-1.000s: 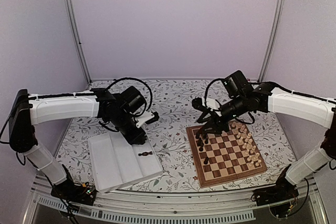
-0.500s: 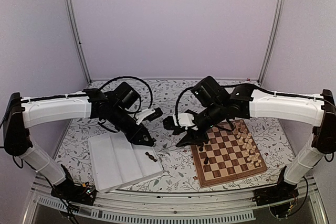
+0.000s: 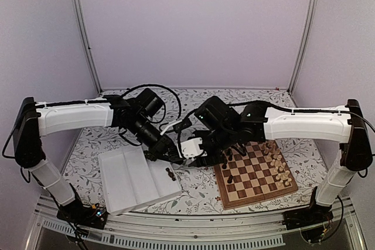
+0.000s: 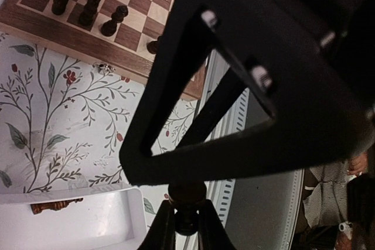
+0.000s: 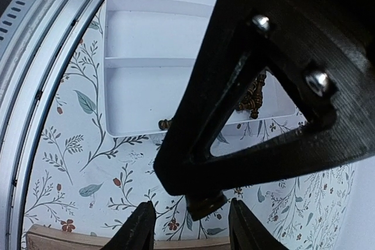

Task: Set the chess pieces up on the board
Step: Place the chess piece on the chessboard.

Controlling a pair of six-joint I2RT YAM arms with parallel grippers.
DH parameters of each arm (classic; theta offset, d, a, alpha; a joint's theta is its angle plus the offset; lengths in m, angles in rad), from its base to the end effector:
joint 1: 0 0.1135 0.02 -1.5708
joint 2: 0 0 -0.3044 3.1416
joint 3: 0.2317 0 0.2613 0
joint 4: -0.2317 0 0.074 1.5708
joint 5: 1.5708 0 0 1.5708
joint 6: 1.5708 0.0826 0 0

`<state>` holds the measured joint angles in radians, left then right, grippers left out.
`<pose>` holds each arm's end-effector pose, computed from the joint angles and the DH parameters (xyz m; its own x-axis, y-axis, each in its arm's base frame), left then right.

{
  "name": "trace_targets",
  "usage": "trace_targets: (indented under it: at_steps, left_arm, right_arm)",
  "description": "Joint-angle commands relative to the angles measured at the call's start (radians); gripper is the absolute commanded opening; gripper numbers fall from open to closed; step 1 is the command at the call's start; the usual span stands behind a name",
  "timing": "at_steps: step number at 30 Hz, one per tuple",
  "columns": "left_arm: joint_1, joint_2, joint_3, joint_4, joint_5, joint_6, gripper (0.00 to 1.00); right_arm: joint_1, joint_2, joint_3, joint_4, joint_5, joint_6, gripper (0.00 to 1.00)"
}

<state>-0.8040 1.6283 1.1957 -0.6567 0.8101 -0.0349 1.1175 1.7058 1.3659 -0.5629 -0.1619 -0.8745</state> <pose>0.2027 -0.2966 0.2492 -0.6400 0.6296 -0.4404 0.7073 0.2589 -0.6578 0.1707 0.3808 0.2648 0.4937 -0.7154 -0.4944 -0.8609 -0.3218 -0.3941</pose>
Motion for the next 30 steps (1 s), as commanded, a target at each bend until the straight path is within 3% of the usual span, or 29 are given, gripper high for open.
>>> trace_targets:
  at_steps: [1,9,15,19,24,30]
  left_arm:
    - [0.008,0.028,0.029,-0.001,0.077,-0.003,0.04]
    - [0.006,0.078,0.051,-0.016,0.101,-0.012,0.04]
    - [0.005,0.091,0.063,-0.020,0.102,-0.021,0.04]
    - [0.006,0.072,0.066,-0.020,0.044,-0.027,0.15]
    - [0.006,-0.079,-0.010,0.059,-0.085,-0.035,0.31]
    - [-0.033,-0.377,-0.256,0.405,-0.278,-0.062,0.40]
  right_arm:
    - [0.030,0.021,0.024,0.029,0.077,-0.028,0.45]
    - [0.072,0.034,0.014,0.042,0.154,-0.053,0.37]
    - [0.095,0.032,-0.010,0.048,0.210,-0.078,0.17]
    - [0.096,0.029,-0.024,0.061,0.233,-0.068,0.07]
    - [0.073,-0.013,-0.057,0.065,0.185,0.005,0.04]
    - [-0.032,-0.099,-0.079,0.059,-0.069,0.141,0.04]
